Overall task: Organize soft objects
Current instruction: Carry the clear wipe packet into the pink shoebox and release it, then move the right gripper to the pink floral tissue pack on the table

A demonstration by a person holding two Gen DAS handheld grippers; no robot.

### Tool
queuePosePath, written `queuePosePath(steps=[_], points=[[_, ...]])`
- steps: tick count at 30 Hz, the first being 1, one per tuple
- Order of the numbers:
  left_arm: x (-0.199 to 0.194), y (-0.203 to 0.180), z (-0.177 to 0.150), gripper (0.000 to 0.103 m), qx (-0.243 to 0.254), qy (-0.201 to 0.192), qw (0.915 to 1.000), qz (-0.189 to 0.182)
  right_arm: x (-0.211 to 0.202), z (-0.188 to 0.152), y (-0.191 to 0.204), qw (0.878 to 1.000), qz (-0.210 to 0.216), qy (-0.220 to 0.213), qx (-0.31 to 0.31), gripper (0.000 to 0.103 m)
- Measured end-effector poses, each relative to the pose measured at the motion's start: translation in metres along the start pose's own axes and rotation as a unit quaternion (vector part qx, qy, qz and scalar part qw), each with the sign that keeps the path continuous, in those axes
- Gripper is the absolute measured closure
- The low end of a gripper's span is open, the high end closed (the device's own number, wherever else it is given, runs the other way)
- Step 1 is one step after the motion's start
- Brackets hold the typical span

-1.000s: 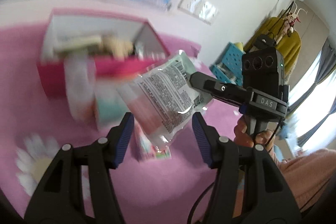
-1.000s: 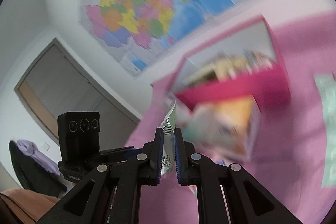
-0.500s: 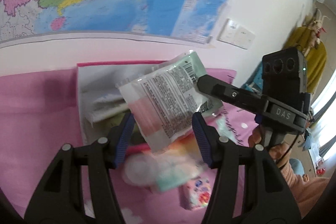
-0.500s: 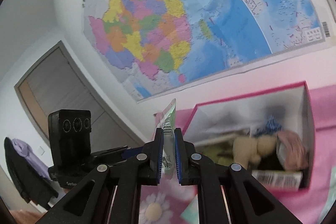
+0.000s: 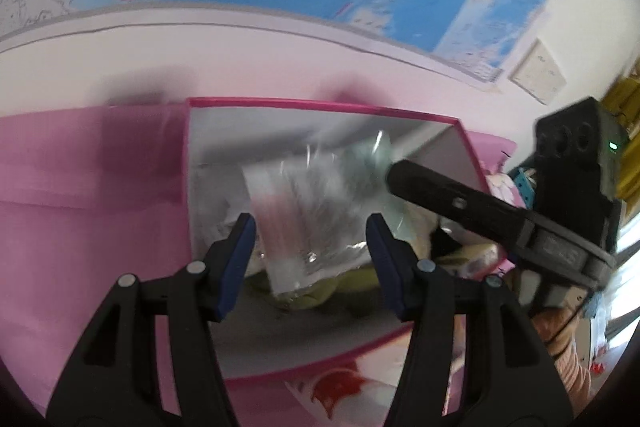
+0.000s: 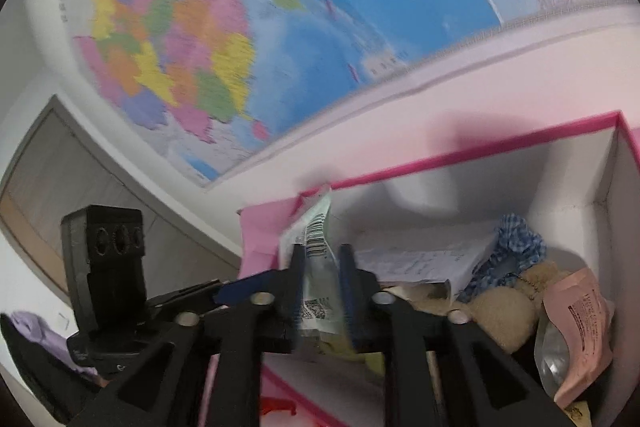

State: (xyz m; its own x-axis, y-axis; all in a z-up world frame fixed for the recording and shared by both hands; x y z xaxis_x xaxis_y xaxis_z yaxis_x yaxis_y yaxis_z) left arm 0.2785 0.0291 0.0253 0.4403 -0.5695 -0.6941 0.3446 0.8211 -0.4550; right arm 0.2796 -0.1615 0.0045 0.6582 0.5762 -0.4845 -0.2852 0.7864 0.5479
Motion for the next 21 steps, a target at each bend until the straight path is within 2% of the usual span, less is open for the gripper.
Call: queuePosePath(steps=[2,3,10,16,21], points=[[0.001,0.002,0.001,0.044,0.000,-0.002,0.9999,0.016,0.001,0.000,0.000,1.000,-0.018,-0.003,-0.003,0.056],[0.001,0.002,0.001,0.044,0.001,-0.005,0.9998,0.020,0.000,0.001,0.000,1.000,-0.029,-0.004,-0.003,0.054],[-0.026,-0.002,-0.009,0.044,0.009,-0.041,0.9985,0.035,-0.023,-0.006,-0.009,0.999,-0.042,-0.022,-0.013,0.053],[-0.062,-0.034,-0.034,0.044,0.057,-0.085,0.9946,0.021,-0.056,-0.028,-0.010,0.998,-0.026,-0.031,-0.038,0.053],[-0.093,-0.062,-0.076,0.041,0.101,-0.111,0.9885,-0.015,-0.096,-0.060,-0.003,0.995,-0.015,-0.045,-0.092,0.053]])
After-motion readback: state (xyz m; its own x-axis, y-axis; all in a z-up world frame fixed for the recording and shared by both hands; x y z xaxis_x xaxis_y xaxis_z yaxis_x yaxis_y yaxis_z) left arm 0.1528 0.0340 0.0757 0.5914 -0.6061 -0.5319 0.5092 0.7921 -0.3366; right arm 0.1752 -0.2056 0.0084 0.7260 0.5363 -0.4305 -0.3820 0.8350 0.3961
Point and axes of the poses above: each gripper's, at about its wrist camera, not at the fingertips, and x roughly the way its jaws point, y to its left, z to its top, the point moved 1 cm from there along x, roughly the way its jaws point, and after that the axes turned 13 degrees about -z, right-handed, at the moved point
